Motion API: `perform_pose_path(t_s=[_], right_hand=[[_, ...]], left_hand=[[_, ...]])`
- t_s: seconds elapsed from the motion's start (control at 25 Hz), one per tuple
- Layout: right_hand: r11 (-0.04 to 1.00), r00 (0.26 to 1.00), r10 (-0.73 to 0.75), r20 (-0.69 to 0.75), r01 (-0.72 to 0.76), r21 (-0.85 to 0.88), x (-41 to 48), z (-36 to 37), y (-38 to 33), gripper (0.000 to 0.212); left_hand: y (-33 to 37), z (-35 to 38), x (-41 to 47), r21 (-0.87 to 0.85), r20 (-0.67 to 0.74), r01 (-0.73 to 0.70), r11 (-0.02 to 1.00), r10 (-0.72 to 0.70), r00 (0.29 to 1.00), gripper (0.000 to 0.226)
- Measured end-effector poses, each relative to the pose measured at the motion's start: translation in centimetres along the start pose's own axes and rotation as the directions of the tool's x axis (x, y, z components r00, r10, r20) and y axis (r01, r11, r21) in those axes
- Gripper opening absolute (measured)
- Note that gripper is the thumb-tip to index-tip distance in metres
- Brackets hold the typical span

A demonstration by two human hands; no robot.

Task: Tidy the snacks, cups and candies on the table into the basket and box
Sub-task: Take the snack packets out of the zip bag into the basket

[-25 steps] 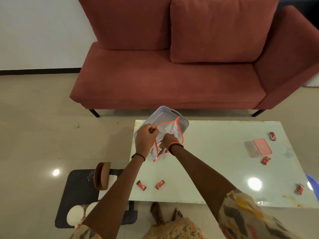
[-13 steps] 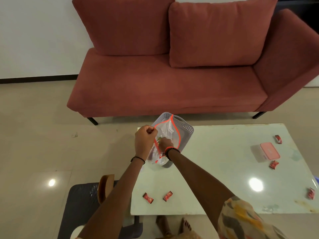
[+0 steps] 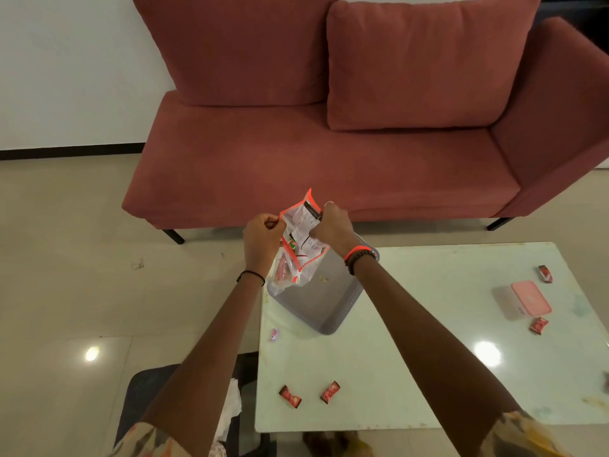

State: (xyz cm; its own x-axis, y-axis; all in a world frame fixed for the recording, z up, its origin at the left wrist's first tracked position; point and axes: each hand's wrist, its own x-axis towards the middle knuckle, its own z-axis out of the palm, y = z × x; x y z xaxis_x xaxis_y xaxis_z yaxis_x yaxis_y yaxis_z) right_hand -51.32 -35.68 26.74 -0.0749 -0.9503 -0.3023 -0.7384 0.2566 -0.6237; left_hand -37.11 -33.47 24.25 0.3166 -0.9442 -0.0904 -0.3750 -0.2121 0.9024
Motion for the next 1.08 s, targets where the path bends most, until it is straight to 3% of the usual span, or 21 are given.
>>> perform_pose_path(t_s=[0.2, 0.32, 0.4, 0.48, 0.56, 0.64, 0.8, 1.08], right_hand=[[0.93, 0.997, 0.039, -0.063, -0.013, 0.366, 2.3, -2.8, 1.3, 0.039], [0.755, 0.991, 0.111, -0.071, -0.038, 0.654, 4.1, -3.3, 3.4, 0.036], [0.577, 0.987, 0.161, -0.01, -0.085, 0.812, 5.3, -2.8, 5.3, 0.038], [0.45, 0.973, 0.228, 0.02, -0.123, 0.884, 6.5, -1.5, 7.6, 0.048], [0.487, 0.949, 0.316, 0.002, -0.164, 0.858, 8.1, 0.5, 10.1, 0.052], [0.619, 0.926, 0.378, -0.02, -0.237, 0.749, 9.8, 2.7, 12.3, 0.053], [0.817, 0.932, 0.357, -0.066, -0.277, 0.506, 12.8, 7.0, 15.6, 0.048], [0.904, 0.948, 0.293, -0.123, -0.233, 0.359, 17.3, 12.1, 19.6, 0.041]], left_hand=[[-1.0, -1.6, 3.1, 0.014, -0.055, 0.014, 1.0, -0.014, 0.998, 0.013], [-2.0, -2.6, 5.0, 0.012, -0.098, 0.022, 1.0, -0.021, 0.995, 0.014], [-2.5, -2.9, 6.1, 0.021, -0.13, 0.017, 1.0, -0.014, 0.991, 0.012], [-2.9, -3.1, 6.9, 0.033, -0.158, 0.001, 0.999, 0.004, 0.987, 0.011], [-3.7, -3.2, 7.8, 0.031, -0.18, -0.008, 0.999, 0.013, 0.984, 0.012], [-4.8, -3.3, 8.7, 0.034, -0.197, -0.006, 0.999, 0.012, 0.98, 0.012], [-7.8, -2.9, 10.7, 0.04, -0.222, -0.005, 0.999, 0.014, 0.975, 0.012], [-12.8, -2.1, 12.3, 0.061, -0.259, 0.009, 0.998, 0.008, 0.966, 0.012]])
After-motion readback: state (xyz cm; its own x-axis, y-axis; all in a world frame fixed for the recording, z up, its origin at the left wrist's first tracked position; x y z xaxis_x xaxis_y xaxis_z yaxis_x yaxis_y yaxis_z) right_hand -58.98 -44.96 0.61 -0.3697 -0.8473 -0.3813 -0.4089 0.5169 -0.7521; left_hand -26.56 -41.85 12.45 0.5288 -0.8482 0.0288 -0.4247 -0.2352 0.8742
